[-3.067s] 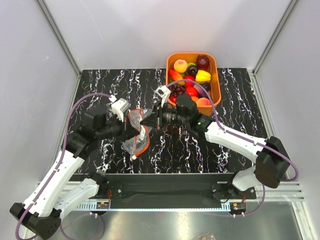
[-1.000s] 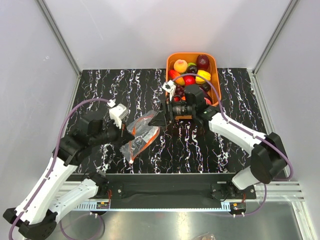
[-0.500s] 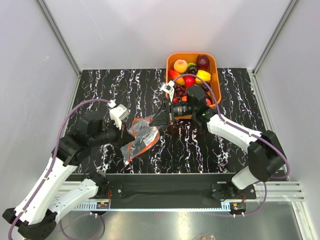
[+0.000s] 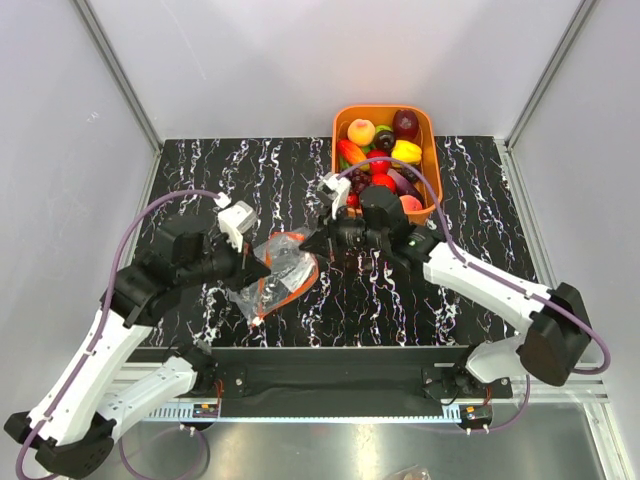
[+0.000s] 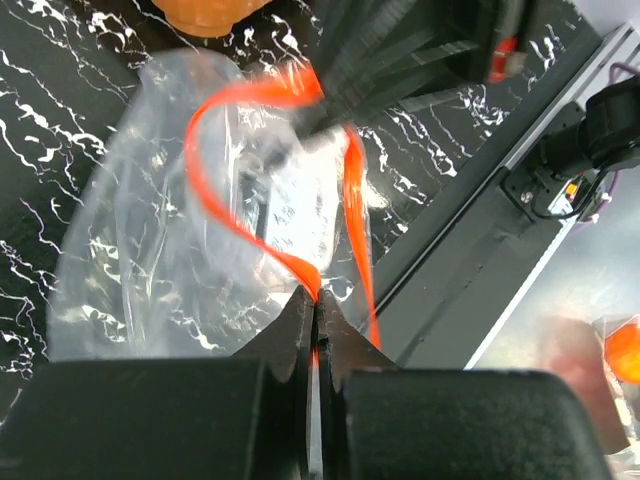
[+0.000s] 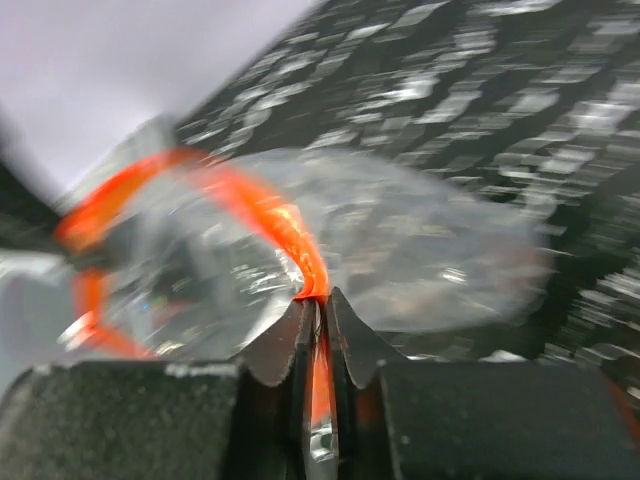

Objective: Place the food in the zip-top bag and seal the zipper
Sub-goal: Open the zipper of the food storage bag.

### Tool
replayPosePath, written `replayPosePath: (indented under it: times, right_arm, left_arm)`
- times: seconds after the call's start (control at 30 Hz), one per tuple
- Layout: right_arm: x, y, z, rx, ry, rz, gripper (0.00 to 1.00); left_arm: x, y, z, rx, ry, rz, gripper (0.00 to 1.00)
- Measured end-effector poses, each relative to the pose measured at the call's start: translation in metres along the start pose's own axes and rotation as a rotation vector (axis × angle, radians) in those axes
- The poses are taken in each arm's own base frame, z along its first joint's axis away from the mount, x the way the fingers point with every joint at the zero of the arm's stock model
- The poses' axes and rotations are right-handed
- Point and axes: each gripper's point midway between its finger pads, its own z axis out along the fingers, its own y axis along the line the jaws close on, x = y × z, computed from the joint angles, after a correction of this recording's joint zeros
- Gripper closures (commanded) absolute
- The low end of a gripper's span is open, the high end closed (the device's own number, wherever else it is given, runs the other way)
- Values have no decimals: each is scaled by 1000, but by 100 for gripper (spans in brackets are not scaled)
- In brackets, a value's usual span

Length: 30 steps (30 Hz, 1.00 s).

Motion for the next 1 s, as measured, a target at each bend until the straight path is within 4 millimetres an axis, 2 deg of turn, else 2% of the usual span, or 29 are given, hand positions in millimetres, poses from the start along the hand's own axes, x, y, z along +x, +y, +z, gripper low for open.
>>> replayPosePath:
  times: [0.03,0.13,0.2,0.27,0.43,0.53,0.67,0.73,0.83,0.93,1.0]
  right_arm:
    - [-4,-12,-3,83,-19,-9,82]
    - [-13,-54,-14,332,-81,-19,85]
    - [-14,-69,-20,436,-109,-16,66]
    - [-9,-83,-28,544,-130,-14,61]
    - [14,-114,-57,750,-173,21,58]
    - [19,-123,-71,827,-201,40,58]
    - [13,-133,-85,932,-245,53,57]
    - [16,-142,-95,1005,-249,58,49]
    - [21,-147,-101,1049,-235,60,44]
    - [24,-149,-106,1064,-238,60,33]
    - [27,-149,-111,1066,-239,60,22]
  left_arm:
    - [-2,-1,0,1,-3,-2,100]
    - [-3,-1,3,5,4,-14,100]
    - [-5,0,9,7,11,-21,100]
    - [-4,1,16,9,28,-34,100]
    - [0,-2,33,28,78,-51,100]
    - [2,-9,40,46,107,-44,100]
    - [-2,-17,41,60,100,-36,100]
    - [-4,-22,42,71,90,-24,100]
    - [-4,-24,46,60,93,-7,100]
    - [0,-19,54,14,109,7,100]
    - [1,-12,59,-27,119,16,100]
